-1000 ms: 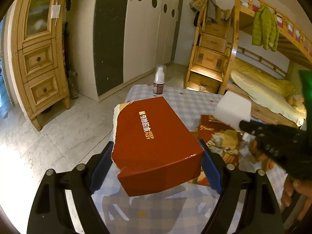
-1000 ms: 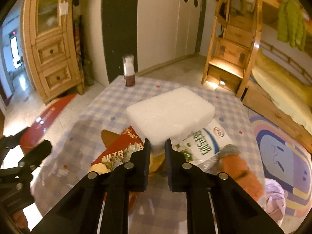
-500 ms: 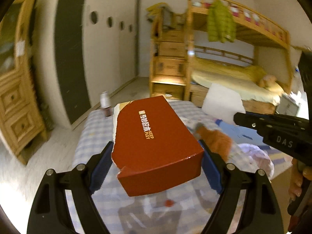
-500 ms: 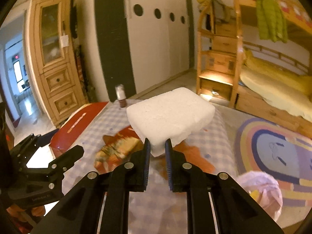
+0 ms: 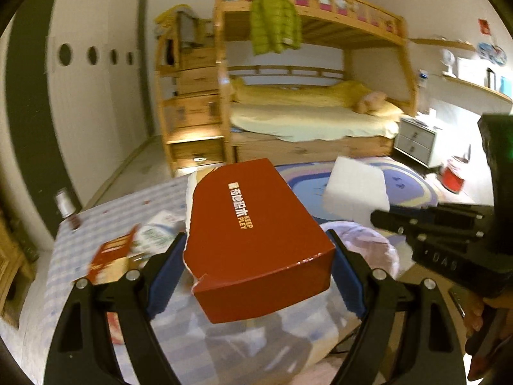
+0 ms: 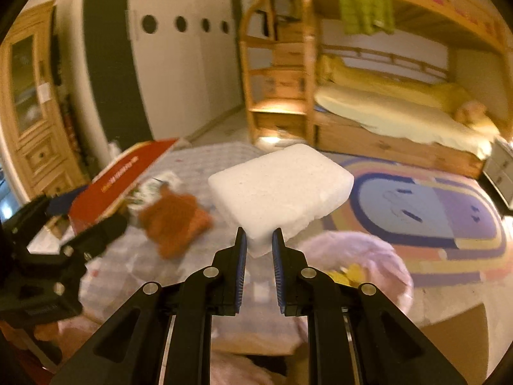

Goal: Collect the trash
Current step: 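Carry the red box and foam block over the pink bin and release both, then move both grippers back over the bedspread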

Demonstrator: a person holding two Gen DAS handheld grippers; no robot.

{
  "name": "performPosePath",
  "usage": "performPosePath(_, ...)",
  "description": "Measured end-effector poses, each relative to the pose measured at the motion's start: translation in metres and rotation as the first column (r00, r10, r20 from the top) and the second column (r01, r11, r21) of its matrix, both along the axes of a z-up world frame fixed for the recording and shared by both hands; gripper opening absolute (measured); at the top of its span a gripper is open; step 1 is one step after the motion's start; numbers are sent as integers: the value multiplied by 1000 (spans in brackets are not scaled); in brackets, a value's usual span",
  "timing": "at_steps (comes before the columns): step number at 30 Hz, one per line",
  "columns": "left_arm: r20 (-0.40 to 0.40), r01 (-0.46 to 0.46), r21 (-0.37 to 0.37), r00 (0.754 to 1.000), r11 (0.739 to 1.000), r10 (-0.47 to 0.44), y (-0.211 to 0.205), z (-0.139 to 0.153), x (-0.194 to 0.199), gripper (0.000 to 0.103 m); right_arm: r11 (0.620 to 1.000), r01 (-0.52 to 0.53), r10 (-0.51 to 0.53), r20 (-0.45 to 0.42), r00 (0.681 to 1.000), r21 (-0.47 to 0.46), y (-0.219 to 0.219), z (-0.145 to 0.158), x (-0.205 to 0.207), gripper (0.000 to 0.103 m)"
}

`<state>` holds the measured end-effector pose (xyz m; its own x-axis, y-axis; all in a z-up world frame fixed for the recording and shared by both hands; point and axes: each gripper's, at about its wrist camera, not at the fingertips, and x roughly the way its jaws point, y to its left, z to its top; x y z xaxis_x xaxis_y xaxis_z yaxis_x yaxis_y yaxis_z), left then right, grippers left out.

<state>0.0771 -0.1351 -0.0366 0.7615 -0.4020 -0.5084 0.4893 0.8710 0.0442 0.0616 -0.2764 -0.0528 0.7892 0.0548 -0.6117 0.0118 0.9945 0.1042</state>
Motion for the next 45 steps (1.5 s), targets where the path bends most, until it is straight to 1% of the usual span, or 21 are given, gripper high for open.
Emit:
performPosePath(3, -16, 51, 1, 999, 999, -51, -23, -4, 0, 81, 999, 48, -48, -32, 998, 4, -25, -13, -2, 17)
performPosePath(8, -38, 102, 14, 994, 995, -102, -54, -13, 5, 81, 994, 107, -104, -78, 991, 25, -58, -33, 3, 19)
performPosePath(9, -42, 109, 16, 993, 994, -109, -59, -15, 6, 81, 992, 119, -117, -82, 990, 28, -64, -37, 6, 23)
performPosePath(10, -44, 113, 18, 993, 993, -112, -62, -15, 7, 81, 992, 125, -122, -90, 988, 29, -68, -41, 6, 24)
performPosePath(11, -46, 117, 20, 992, 993, -116, -65, -16, 8, 81, 991, 129, -124, -101, 987, 36, -73, -46, 10, 30)
performPosePath(12, -48, 122, 22, 991, 992, -121, -68, -18, 9, 81, 990, 137, -133, -104, 986, 41, -78, -49, 12, 39)
performPosePath(13, -52, 127, 24, 991, 992, -126, -72, -20, 9, 81, 988, 144, -139, -104, 985, 45, -81, -51, 12, 41)
performPosePath(17, -69, 161, 39, 985, 986, -158, -90, -29, 14, 81, 981, 178, -170, -93, 981, 80, -100, -54, 8, 42)
performPosePath(21, -89, 218, 43, 973, 975, -213, -110, -34, 20, 81, 967, 226, -218, -79, 973, 114, -119, -52, 1, 42)
performPosePath(23, -98, 248, 44, 965, 968, -243, -125, -38, 23, 81, 955, 265, -258, -67, 964, 134, -131, -49, -6, 42)
performPosePath(28, -121, 296, 24, 949, 955, -291, -147, -39, 36, 82, 937, 308, -305, -41, 951, 167, -149, -41, -17, 42)
performPosePath(30, -127, 309, 15, 944, 951, -305, -154, -38, 39, 84, 932, 320, -319, -31, 947, 169, -153, -38, -20, 42)
performPosePath(31, -127, 307, 16, 945, 951, -303, -156, -37, 40, 88, 931, 324, -325, -27, 945, 168, -152, -37, -22, 42)
performPosePath(32, -126, 304, 13, 946, 953, -300, -156, -36, 41, 92, 930, 327, -327, -23, 945, 168, -153, -36, -23, 43)
performPosePath(35, -128, 280, 0, 952, 960, -278, -146, -34, 42, 93, 931, 328, -330, -13, 944, 163, -151, -31, -27, 44)
performPosePath(38, -135, 233, -14, 963, 972, -233, -127, -30, 41, 93, 937, 316, -318, -9, 948, 151, -146, -26, -30, 44)
performPosePath(40, -123, 185, -14, 975, 983, -186, -107, -26, 39, 93, 943, 302, -304, -3, 953, 143, -139, -20, -32, 44)
performPosePath(45, -95, 70, -24, 993, 997, -72, -49, -18, 29, 93, 958, 252, -256, 11, 967, 136, -116, -10, -32, 44)
